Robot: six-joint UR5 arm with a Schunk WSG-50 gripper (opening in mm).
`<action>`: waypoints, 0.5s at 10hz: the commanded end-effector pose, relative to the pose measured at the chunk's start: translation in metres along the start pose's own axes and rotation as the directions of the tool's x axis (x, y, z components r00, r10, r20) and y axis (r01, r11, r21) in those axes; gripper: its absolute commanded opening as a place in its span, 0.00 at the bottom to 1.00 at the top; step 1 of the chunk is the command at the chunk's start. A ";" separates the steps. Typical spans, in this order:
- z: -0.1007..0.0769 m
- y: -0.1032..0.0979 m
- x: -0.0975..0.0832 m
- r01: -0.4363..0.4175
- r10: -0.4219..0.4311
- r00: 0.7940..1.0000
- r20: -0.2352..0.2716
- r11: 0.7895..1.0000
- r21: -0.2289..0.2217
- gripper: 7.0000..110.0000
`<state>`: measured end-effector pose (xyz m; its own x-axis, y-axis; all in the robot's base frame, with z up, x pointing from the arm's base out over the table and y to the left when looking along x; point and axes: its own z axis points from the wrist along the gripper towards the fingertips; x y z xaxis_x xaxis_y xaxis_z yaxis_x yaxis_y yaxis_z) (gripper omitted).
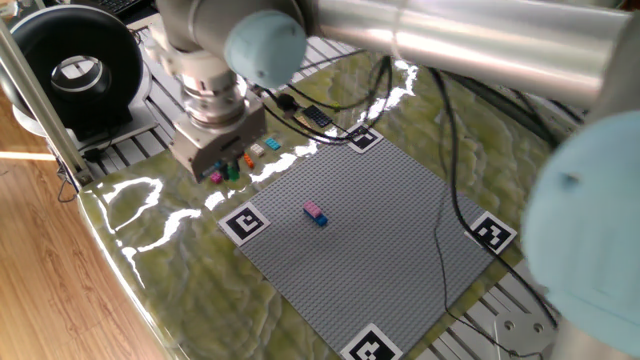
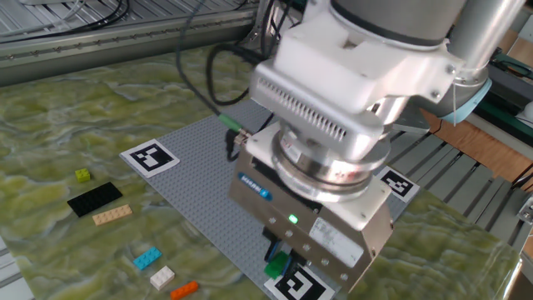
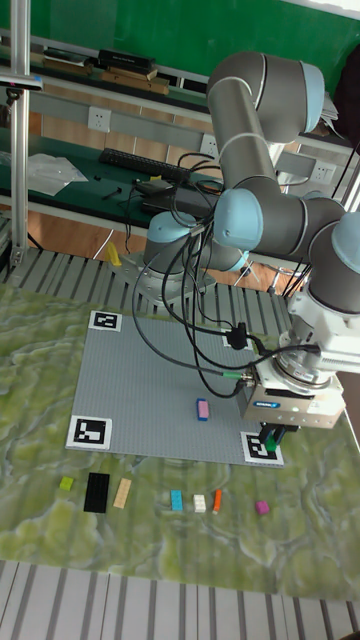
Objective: Stack small Lego blocks randomly, one at a time
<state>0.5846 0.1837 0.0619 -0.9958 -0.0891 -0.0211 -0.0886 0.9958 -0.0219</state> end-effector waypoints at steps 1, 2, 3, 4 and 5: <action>0.009 0.001 0.022 -0.013 0.014 1.000 0.018 0.999 -0.033 0.00; 0.014 0.001 0.023 -0.016 0.017 0.999 0.030 0.999 -0.028 0.00; 0.019 0.005 0.025 -0.027 0.028 0.999 0.035 0.999 -0.033 0.00; 0.023 0.005 0.030 -0.030 0.030 0.999 0.028 0.999 -0.019 0.00; 0.026 0.004 0.032 -0.037 0.037 0.999 0.026 0.999 -0.006 0.00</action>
<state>0.5613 0.1833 0.0438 -0.9963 -0.0729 -0.0450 -0.0724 0.9973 -0.0125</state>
